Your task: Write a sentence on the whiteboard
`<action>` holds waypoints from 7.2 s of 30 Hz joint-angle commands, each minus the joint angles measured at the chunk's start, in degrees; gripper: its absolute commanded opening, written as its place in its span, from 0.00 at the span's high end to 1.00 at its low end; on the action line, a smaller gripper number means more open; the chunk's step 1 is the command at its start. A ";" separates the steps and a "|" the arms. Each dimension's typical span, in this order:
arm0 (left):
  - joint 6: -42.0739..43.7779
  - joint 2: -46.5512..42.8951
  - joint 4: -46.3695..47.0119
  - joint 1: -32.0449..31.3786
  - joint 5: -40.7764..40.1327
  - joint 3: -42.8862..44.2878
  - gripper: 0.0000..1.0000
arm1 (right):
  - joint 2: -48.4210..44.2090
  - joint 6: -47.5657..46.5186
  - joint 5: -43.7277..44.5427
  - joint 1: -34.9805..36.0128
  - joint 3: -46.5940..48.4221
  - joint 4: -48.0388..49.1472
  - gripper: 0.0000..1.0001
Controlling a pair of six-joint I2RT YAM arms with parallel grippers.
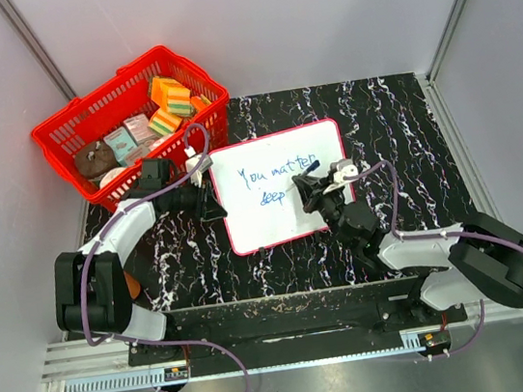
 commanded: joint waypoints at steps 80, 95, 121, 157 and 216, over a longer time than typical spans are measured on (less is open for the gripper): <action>3.05 -2.18 2.06 -0.23 0.20 0.51 1.00 | -4.11 -0.81 1.25 -3.53 3.13 -7.88 1.00; 3.22 -2.27 1.97 -0.23 0.37 0.51 1.00 | 1.78 -1.52 1.87 -3.62 6.04 -7.10 1.00; 3.14 -2.35 1.97 -0.32 0.20 0.51 1.00 | 1.69 0.50 2.39 -3.62 2.08 -6.92 1.00; 3.23 -2.53 2.06 -0.23 0.11 0.51 1.00 | 2.22 -0.99 3.71 -3.62 3.40 -2.70 1.00; 3.14 -2.44 1.97 -0.23 0.11 0.60 1.00 | 0.99 6.48 -1.21 -3.53 -2.93 -6.22 1.00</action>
